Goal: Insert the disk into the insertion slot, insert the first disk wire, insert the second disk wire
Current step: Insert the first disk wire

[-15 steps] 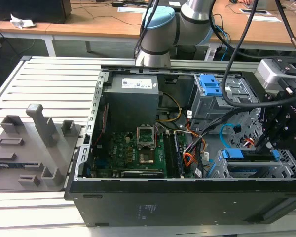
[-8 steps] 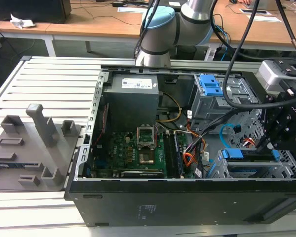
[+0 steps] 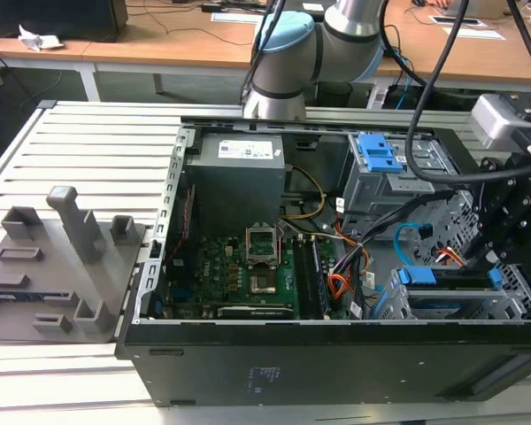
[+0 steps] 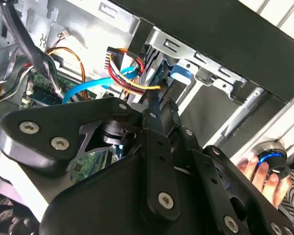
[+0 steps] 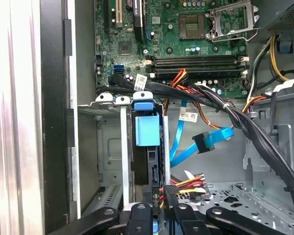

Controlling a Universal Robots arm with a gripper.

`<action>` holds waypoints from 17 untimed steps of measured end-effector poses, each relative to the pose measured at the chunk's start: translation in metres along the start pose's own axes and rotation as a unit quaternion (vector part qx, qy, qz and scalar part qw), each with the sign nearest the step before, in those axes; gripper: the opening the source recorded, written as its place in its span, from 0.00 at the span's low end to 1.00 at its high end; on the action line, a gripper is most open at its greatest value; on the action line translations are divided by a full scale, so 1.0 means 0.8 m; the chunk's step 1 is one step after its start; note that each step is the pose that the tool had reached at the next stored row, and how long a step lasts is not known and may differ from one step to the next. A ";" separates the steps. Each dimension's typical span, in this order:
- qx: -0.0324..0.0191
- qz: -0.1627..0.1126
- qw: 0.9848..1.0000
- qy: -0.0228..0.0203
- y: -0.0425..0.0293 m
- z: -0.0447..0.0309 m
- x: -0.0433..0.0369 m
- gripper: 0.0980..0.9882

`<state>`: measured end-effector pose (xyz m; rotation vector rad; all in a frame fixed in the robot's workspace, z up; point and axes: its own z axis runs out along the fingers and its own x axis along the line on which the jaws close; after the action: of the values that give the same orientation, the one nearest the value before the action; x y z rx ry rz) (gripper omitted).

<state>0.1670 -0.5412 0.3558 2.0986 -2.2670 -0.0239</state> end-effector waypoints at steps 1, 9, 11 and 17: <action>0.000 0.000 1.000 0.000 0.0004 -0.0091 0.000 0.16; 0.000 0.000 1.000 0.000 0.0024 -0.0506 0.001 0.16; 0.000 0.000 1.000 0.000 0.0024 -0.0508 0.001 0.16; 0.000 0.000 1.000 0.000 0.0024 -0.0513 0.001 0.01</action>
<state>0.1670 -0.5412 0.3970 2.0986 -2.2669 -0.0240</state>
